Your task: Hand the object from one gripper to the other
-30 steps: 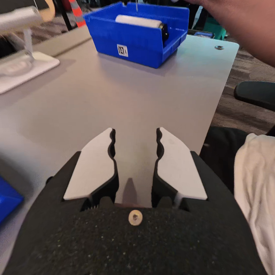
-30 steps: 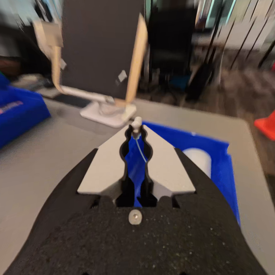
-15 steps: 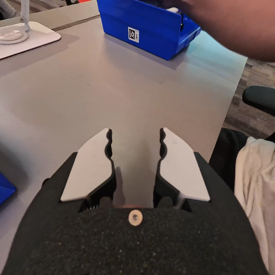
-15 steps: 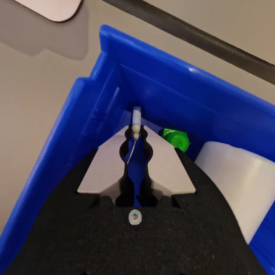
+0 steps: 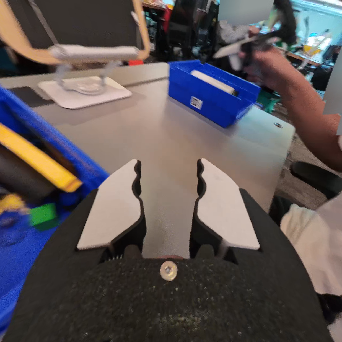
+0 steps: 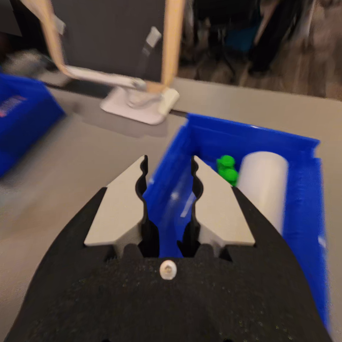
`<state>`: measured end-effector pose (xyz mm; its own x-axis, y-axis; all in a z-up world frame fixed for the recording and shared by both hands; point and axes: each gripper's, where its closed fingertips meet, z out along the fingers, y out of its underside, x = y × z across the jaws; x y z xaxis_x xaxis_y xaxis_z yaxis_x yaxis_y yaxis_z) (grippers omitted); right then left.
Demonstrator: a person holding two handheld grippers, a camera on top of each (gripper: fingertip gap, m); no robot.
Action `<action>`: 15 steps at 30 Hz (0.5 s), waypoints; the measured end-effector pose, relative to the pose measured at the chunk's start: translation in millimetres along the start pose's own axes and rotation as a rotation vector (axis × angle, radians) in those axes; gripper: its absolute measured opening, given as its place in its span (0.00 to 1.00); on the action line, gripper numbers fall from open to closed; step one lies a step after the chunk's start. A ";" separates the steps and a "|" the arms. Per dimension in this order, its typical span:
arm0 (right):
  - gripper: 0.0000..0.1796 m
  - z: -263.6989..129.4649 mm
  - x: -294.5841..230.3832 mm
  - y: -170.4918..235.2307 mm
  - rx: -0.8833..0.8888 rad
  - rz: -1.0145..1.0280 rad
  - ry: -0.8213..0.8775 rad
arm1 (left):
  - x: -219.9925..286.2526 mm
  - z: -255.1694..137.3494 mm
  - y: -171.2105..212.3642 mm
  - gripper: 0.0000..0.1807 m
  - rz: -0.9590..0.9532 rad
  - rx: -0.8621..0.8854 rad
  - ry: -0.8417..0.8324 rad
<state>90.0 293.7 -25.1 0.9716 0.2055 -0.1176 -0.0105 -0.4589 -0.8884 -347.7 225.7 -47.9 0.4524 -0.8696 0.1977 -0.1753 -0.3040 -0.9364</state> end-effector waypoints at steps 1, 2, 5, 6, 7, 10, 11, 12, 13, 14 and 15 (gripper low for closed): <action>0.26 -13.9 -27.3 -2.7 0.068 0.011 -0.061 | -21.1 -8.9 -11.5 0.31 0.005 -0.014 -0.054; 0.26 -23.6 -55.9 1.7 0.102 0.015 -0.125 | -44.5 -15.2 -18.4 0.32 0.023 -0.059 -0.113; 0.26 -33.2 -160.0 42.6 0.063 0.005 -0.430 | -122.2 -24.7 -6.4 0.31 0.128 -0.404 -0.284; 0.26 -34.6 -196.0 61.4 0.021 0.006 -0.553 | -146.3 -25.0 -2.1 0.32 0.166 -0.519 -0.323; 0.26 -35.7 -230.2 78.9 -0.007 0.022 -0.676 | -167.0 -21.6 -1.0 0.31 0.203 -0.600 -0.334; 0.26 -42.9 -306.2 136.2 -0.150 0.085 -0.992 | -227.0 -5.6 7.5 0.29 0.252 -0.798 -0.342; 0.26 -46.1 -321.4 147.6 -0.172 0.113 -1.063 | -246.8 -4.1 15.6 0.29 0.238 -0.895 -0.360; 0.26 -49.3 -332.1 153.4 -0.168 0.152 -1.123 | -263.7 -3.8 24.1 0.28 0.220 -0.992 -0.379; 0.26 -50.5 -338.4 157.9 -0.168 0.192 -1.162 | -275.9 -3.3 33.2 0.28 0.199 -1.069 -0.384; 0.26 -51.3 -341.9 164.6 -0.200 0.213 -1.190 | -282.9 -2.2 42.4 0.27 0.169 -1.127 -0.372; 0.26 -53.5 -344.0 170.8 -0.240 0.208 -1.219 | -286.7 0.0 50.3 0.26 0.137 -1.167 -0.357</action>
<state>-233.3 98.3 -112.7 0.1059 0.7149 -0.6912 0.0308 -0.6971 -0.7163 -486.2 459.7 -151.6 0.5510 -0.8219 -0.1442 -0.8345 -0.5443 -0.0862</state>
